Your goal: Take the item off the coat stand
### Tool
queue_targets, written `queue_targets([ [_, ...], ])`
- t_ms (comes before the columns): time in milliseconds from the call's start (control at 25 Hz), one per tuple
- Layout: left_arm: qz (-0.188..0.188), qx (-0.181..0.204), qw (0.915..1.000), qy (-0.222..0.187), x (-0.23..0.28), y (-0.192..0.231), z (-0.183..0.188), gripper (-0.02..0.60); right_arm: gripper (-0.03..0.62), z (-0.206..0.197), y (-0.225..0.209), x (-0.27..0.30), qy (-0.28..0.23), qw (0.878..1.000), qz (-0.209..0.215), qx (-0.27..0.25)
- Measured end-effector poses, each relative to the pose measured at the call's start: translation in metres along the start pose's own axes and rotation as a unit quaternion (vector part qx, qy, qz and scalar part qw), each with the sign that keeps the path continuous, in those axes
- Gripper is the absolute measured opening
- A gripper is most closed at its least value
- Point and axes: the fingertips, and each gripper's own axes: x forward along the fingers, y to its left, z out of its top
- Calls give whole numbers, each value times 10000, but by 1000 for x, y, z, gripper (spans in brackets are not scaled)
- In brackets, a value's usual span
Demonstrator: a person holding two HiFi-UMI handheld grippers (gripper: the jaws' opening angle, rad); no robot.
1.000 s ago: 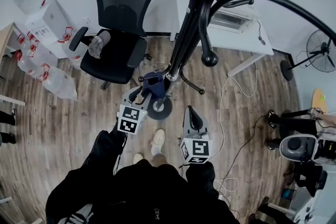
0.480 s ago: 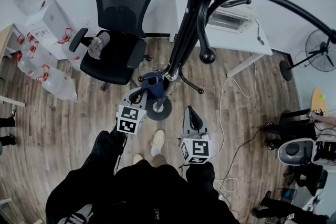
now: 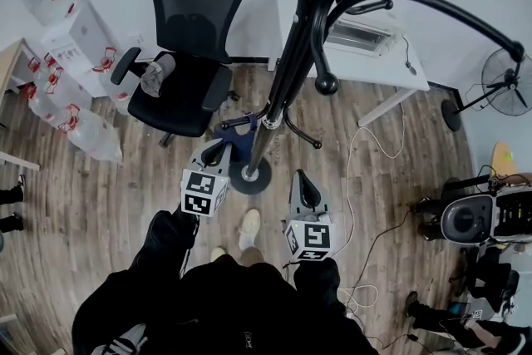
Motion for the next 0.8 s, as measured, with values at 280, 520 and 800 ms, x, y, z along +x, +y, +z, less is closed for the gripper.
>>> queue_targets([
  [280, 56, 2, 9998, -206, -16, 1, 17, 31, 17, 5, 8, -3, -69, 9999, 77, -20],
  [520, 101, -8, 9996, -255, -26, 4, 22, 31, 17, 12, 15, -7, -123, 9999, 99, -46],
  [800, 155, -40, 9994, -303, -34, 8, 26, 31, 17, 18, 20, -11, -168, 9998, 101, -77],
])
